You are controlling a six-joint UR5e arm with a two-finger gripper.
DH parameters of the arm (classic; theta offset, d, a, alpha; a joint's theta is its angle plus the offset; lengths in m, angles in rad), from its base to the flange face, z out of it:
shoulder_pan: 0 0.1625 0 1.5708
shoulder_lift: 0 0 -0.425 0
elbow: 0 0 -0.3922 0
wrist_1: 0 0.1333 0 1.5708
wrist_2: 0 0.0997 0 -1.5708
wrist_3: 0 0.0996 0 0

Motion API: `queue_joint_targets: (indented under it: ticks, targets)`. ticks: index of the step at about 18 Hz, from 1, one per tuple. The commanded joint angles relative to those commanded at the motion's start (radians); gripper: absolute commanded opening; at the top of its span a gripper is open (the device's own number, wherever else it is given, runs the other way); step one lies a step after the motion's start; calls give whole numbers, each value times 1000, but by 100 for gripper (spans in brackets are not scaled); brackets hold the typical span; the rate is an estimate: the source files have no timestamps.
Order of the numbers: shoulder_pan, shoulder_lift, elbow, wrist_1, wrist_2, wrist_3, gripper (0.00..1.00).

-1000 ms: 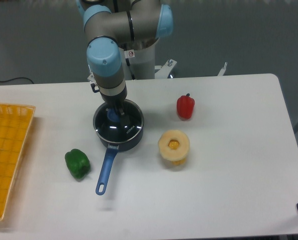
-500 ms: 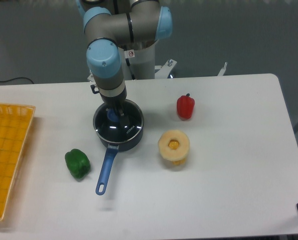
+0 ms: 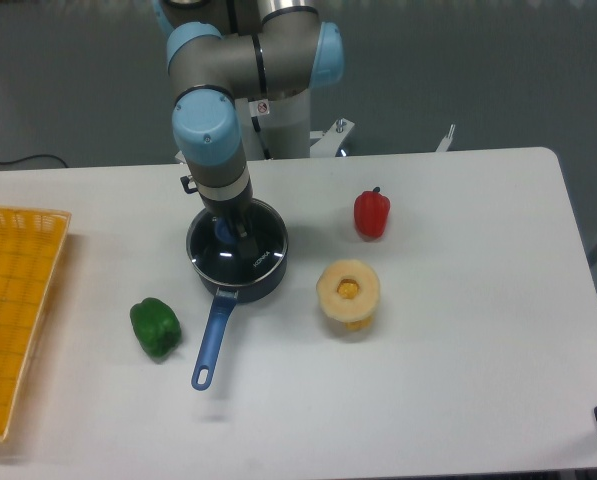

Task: Open the lid
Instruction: 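Close the gripper around the blue lid knob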

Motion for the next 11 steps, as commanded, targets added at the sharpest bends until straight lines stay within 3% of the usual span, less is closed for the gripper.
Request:
queue_joint_targets:
  ticks: [11]
  targets:
    - [-8,-12,3,0,17,-17,96]
